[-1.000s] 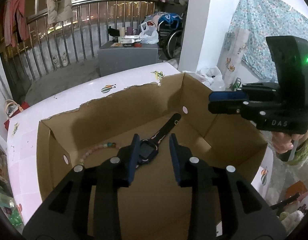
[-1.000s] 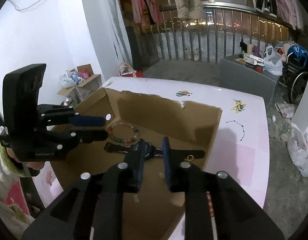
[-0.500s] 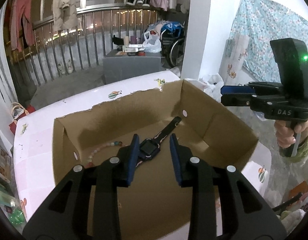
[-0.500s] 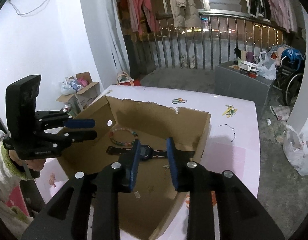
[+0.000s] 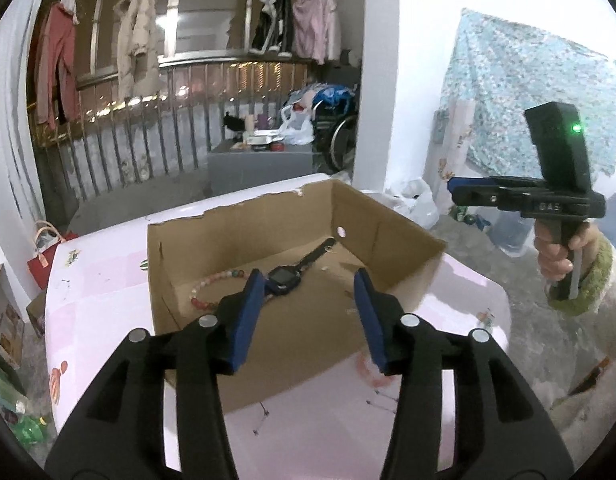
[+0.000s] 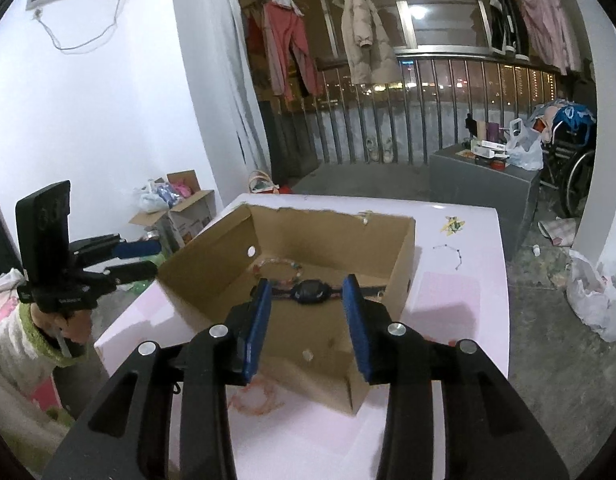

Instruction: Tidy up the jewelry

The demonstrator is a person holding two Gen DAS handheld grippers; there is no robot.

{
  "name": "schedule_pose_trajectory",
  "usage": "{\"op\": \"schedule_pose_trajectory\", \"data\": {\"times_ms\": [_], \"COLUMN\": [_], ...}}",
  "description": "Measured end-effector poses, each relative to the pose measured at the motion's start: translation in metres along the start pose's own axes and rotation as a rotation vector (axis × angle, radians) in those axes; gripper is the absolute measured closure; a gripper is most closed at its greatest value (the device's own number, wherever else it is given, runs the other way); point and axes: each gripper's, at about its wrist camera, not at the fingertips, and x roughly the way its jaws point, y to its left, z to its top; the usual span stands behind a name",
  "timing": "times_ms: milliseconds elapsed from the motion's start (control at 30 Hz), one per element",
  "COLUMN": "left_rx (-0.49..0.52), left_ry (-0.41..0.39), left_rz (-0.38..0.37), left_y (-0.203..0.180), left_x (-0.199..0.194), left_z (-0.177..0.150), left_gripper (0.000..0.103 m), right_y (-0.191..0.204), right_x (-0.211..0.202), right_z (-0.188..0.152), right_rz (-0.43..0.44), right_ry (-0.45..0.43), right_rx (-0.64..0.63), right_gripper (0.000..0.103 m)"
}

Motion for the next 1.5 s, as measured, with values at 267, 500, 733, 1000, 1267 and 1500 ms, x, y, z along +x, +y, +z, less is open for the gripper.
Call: {"op": "schedule_pose_trajectory", "data": {"times_ms": [267,500,733,1000,1267,1500], "left_rx": [0.019,-0.020,0.053,0.026,0.068,0.074], "left_ry": [0.008,0.053,0.111,0.179,0.270,0.289], "left_rz": [-0.053,-0.141,-0.153,-0.279,-0.269,-0.226], "left_y": [-0.018,-0.025,-0.040,-0.051,-0.061,-0.053], "left_x": [-0.010,0.017,0.058,0.093,0.111,0.098], "left_z": [-0.035,-0.068,-0.086,-0.090,-0.101,-0.109], "left_gripper": [0.055,0.055,0.055,0.068,0.068,0.068], "right_y": [0.001,-0.001,-0.001,-0.008,-0.010,-0.004], "right_x": [-0.012,0.013,0.035,0.045,0.045,0.049], "right_z": [-0.042,-0.070,-0.083,-0.089,-0.093,-0.092], "right_rz": [0.013,0.020,0.022,0.032,0.028,0.029], "right_ry": [0.041,0.121,0.165,0.194,0.209,0.218], "right_rx": [0.025,0.074,0.083,0.110,0.123,0.094], "right_gripper": [0.066,0.066,0.067,0.067,0.067,0.067]}}
